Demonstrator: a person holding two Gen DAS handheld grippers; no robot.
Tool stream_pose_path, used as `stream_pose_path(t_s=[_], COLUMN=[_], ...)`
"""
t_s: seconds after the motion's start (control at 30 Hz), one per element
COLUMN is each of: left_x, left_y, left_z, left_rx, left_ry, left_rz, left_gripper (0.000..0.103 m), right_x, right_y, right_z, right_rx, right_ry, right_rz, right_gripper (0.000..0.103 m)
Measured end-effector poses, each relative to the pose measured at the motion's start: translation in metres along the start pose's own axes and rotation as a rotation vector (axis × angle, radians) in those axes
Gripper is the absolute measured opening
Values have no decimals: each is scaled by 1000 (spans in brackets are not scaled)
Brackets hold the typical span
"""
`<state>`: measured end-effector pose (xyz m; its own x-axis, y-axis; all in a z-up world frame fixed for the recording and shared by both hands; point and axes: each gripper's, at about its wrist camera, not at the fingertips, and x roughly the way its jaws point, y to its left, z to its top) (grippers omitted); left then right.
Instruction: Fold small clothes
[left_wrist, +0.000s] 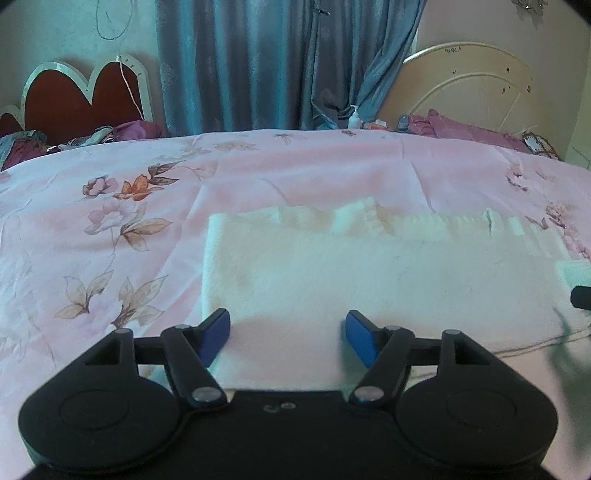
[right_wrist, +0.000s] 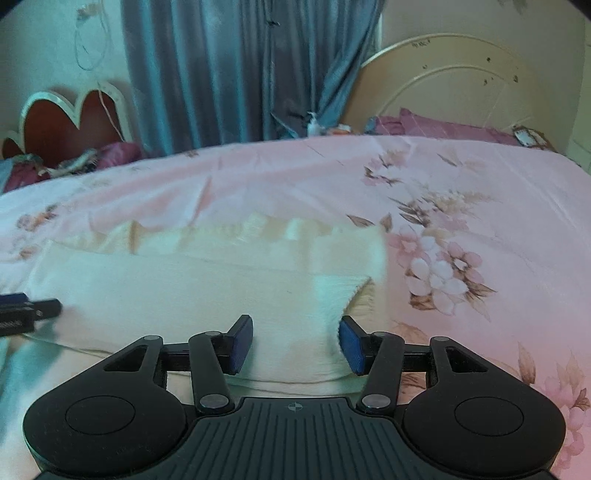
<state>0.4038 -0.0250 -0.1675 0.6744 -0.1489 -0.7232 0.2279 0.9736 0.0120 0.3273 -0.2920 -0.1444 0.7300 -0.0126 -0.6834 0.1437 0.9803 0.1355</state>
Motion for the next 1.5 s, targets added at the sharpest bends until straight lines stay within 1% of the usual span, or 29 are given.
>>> stream_pose_path(t_s=[0.2, 0.3, 0.4, 0.43, 0.5, 0.6, 0.63, 0.7, 0.73, 0.9, 1.07, 1.2, 1.27, 1.37, 1.5], left_x=[-15, -17, -15, -13, -10, -10, -10, -8, -7, -5, -4, -7, -14, -34, -61], left_y=[-18, -26, -27, -26, -24, -28, -31, -31, -30, -27, -28, -32, -34, -37, -50], left_z=[-4, -7, -13, -16, -20, -22, -23, -22, -22, -21, -20, -16, -14, -15, -22], left_rx=[29, 41, 54, 51, 40, 54, 59, 60, 56, 55, 52, 41, 28, 9, 37], left_ry=[-26, -22, -12, -7, 0, -9, -9, -4, -1, 15, 19, 42, 54, 29, -1], left_rz=[-43, -63, -57, -53, -55, -38, -34, -33, -37, -51, -41, -20, -8, -14, -29], left_gripper=[68, 68, 69, 69, 69, 70, 71, 72, 73, 73, 73, 73, 72, 72, 72], right_x=[-1, -1, -1, 0, -1, 0, 2, 13, 17, 17, 20, 18, 11, -7, -32], right_y=[21, 24, 13, 9, 2, 10, 13, 14, 9, -6, 2, -3, -6, -6, 6], right_z=[0, -1, -5, -8, -12, -16, -18, -24, -27, -26, -25, -21, -20, -21, -28], right_rx=[-18, -44, -52, -40, -14, -41, -60, -94, -89, -68, -141, -122, -92, -63, -122], right_ry=[6, -2, 6, 17, 28, 32, 41, 69, 74, 79, 100, 115, 106, 84, 60], right_rz=[64, 39, 13, 21, 64, 73, 66, 20, 18, 30, 12, 44, 76, 130, 179], right_gripper=[52, 52, 52, 52, 52, 52, 52, 52, 52, 52, 52, 52, 52, 52, 52])
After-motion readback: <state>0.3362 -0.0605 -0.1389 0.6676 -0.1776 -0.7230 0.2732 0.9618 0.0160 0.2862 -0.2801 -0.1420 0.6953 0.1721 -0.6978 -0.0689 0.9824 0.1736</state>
